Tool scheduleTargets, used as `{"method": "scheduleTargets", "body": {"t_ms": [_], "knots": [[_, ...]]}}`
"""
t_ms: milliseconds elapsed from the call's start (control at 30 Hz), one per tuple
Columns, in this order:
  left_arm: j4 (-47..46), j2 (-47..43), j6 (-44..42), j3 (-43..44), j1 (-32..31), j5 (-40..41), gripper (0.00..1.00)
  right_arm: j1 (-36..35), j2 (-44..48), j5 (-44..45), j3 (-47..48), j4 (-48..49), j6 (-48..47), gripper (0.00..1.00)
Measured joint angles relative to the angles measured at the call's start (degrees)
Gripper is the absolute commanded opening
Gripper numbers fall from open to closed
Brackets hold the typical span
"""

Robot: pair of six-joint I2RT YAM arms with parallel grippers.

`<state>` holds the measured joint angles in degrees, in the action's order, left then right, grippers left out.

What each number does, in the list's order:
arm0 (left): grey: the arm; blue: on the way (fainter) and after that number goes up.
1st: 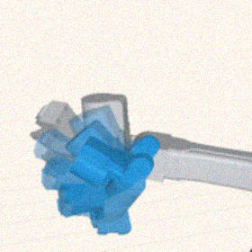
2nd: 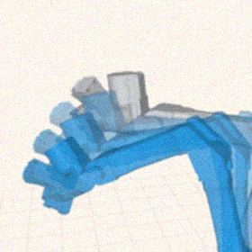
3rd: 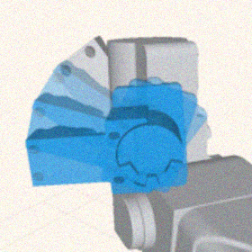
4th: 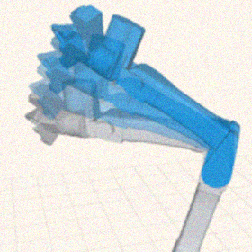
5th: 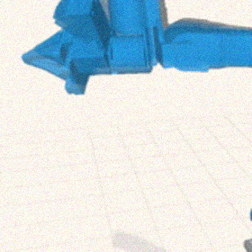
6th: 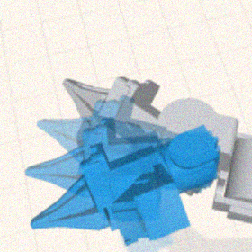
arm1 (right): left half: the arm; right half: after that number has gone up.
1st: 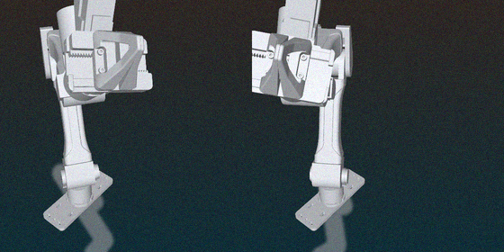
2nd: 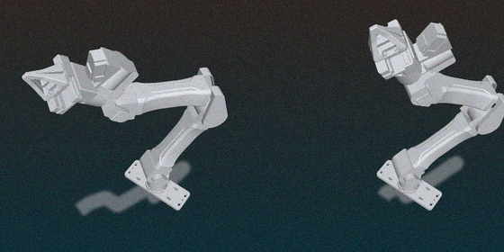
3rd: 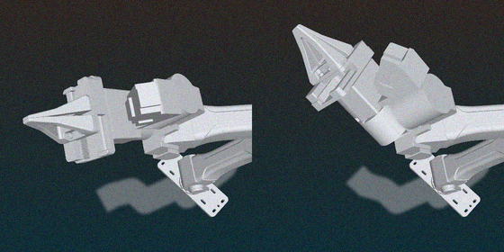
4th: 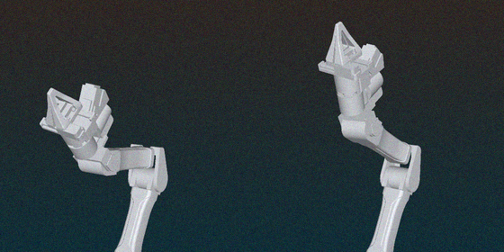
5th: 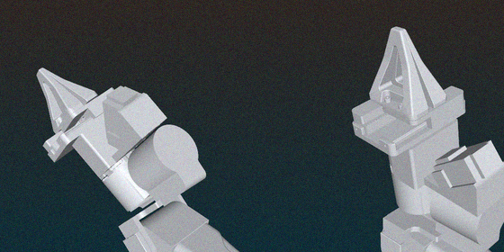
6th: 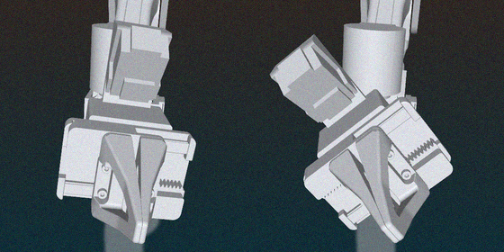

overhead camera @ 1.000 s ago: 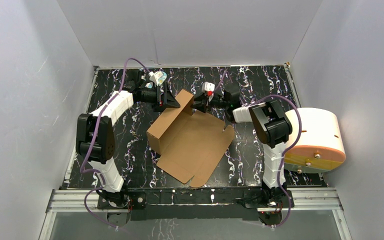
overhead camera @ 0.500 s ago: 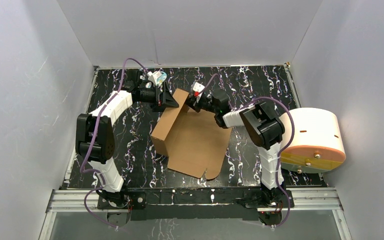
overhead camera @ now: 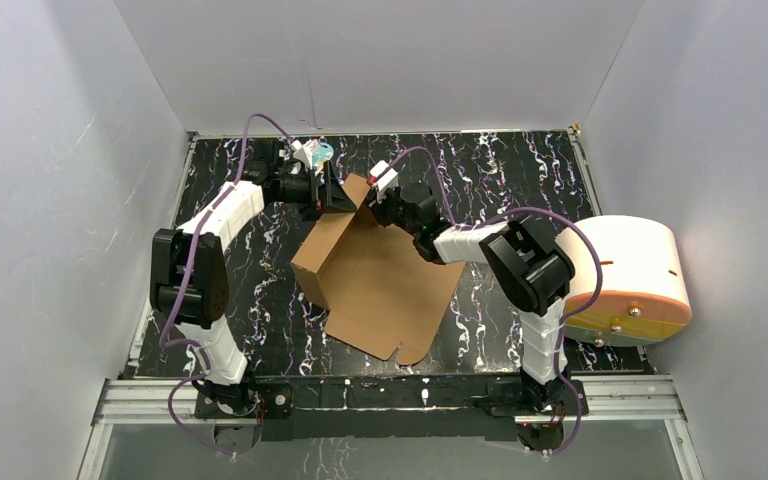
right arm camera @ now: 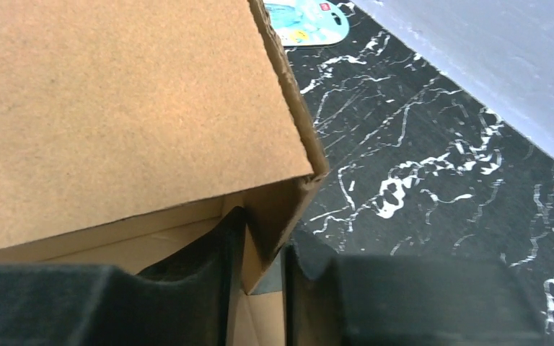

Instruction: Fold the paper box

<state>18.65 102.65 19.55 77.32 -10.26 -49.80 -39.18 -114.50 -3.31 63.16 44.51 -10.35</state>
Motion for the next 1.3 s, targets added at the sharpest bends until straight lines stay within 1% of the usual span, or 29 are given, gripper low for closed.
{"method": "scheduleTargets", "body": {"t_ms": [133,233,300,533,567,600,800,1000,1167,1233,1300], "knots": [[2.08,-1.46,-0.24,0.46,-0.87,4.39,0.90,-0.33,1.38,2.99,-0.96,-1.14,-0.35,0.53],[4.44,-3.91,-1.11,1.75,-1.57,10.14,0.90,-0.26,3.32,4.48,-2.45,-1.75,-0.42,0.68],[5.68,-5.81,-1.70,2.51,-1.57,13.77,0.90,-0.26,5.64,5.31,-3.74,-2.75,-0.44,0.75],[9.27,-12.81,-3.52,4.92,-2.36,27.78,0.90,-0.26,16.83,8.31,-8.04,-6.36,-0.31,0.87],[9.88,-13.77,-3.72,4.92,-3.10,30.12,0.90,-0.26,18.62,8.85,-8.74,-7.10,-0.24,0.95],[10.49,-14.51,-3.96,4.92,-4.00,32.28,0.90,-0.26,20.02,9.20,-9.31,-7.80,-0.04,0.98],[15.34,-17.49,-5.14,5.77,-15.39,47.98,0.89,-0.20,29.75,13.42,-14.19,-13.53,1.05,0.99],[22.23,-16.46,-6.16,11.34,-27.10,67.41,0.88,0.17,40.89,19.28,-18.18,-18.78,3.39,0.99],[26.14,-10.88,-6.95,17.84,-37.33,84.96,0.87,0.35,49.27,22.75,-22.88,-19.32,6.64,0.99],[27.41,-7.78,-7.15,18.93,-40.33,90.92,0.85,0.50,51.82,23.41,-25.20,-19.89,7.89,0.99],[29.20,-4.09,-7.15,19.41,-42.42,96.59,0.79,0.55,53.75,23.96,-27.10,-21.42,9.40,0.99]]}}
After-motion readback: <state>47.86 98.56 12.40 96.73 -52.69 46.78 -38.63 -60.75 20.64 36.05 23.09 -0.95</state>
